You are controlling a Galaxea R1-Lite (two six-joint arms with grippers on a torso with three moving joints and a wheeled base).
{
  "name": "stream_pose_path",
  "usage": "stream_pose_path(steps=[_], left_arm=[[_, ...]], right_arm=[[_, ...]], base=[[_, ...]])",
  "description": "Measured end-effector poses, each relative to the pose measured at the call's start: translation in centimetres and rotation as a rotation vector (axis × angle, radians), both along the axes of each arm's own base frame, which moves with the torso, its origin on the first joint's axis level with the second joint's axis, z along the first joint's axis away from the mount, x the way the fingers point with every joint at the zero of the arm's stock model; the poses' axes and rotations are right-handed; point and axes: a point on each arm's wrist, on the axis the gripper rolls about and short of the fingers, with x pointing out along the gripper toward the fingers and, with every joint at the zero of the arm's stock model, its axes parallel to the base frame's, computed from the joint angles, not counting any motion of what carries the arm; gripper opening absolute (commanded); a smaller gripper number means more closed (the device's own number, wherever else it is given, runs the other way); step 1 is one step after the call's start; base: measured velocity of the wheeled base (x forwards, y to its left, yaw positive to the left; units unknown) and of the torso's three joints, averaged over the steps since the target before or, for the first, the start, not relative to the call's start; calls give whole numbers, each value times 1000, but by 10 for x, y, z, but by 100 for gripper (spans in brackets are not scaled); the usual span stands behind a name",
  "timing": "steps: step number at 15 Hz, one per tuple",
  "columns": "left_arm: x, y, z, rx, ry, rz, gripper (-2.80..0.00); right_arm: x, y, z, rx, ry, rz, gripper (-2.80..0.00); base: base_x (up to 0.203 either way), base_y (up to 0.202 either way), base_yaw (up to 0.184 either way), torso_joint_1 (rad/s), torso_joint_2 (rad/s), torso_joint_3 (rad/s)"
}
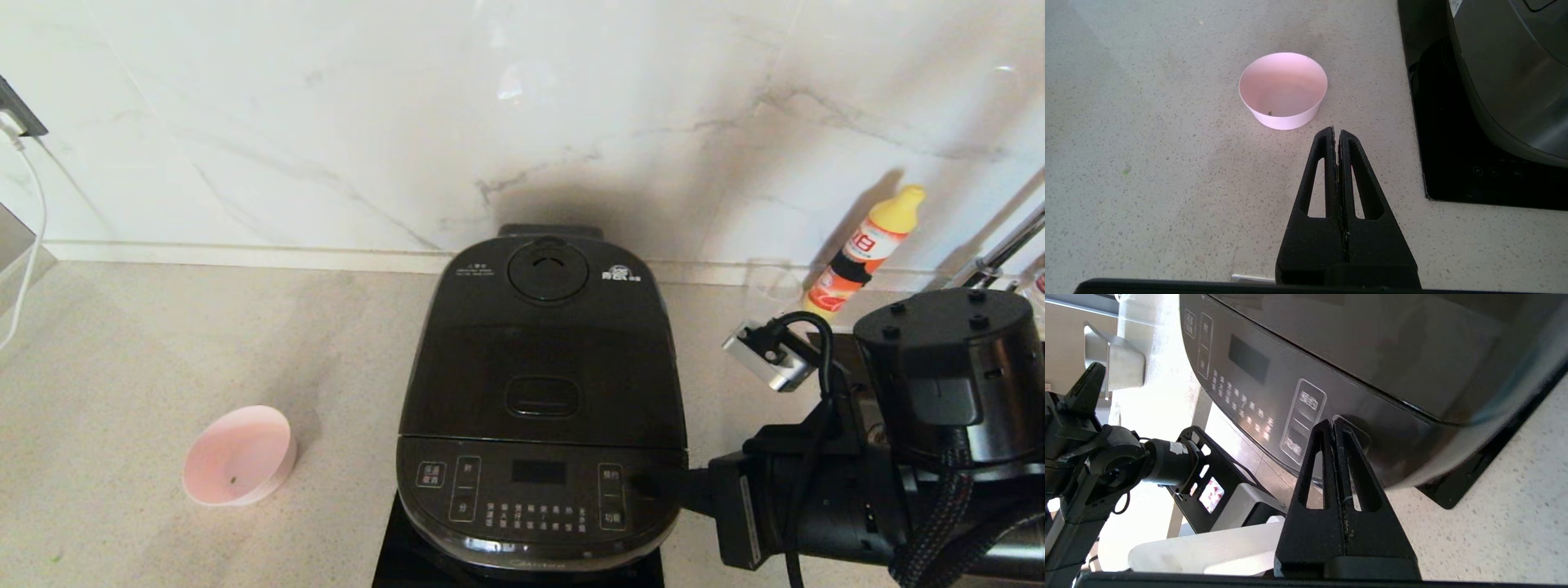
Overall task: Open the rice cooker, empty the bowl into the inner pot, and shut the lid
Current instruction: Press the start button
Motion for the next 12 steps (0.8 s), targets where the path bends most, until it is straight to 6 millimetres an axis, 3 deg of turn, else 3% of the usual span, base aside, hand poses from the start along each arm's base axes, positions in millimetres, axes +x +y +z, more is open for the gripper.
stream_pose_path(steps=[7,12], left_arm=[[0,0,0,0,0,0,-280],[0,0,0,0,0,-1,-280]], right_arm=[[-2,-2,-1,5,9,-5,-280],[-5,-5,20,55,-49,-8,-280]], base=[[0,0,0,0,0,0],[0,0,0,0,0,0]])
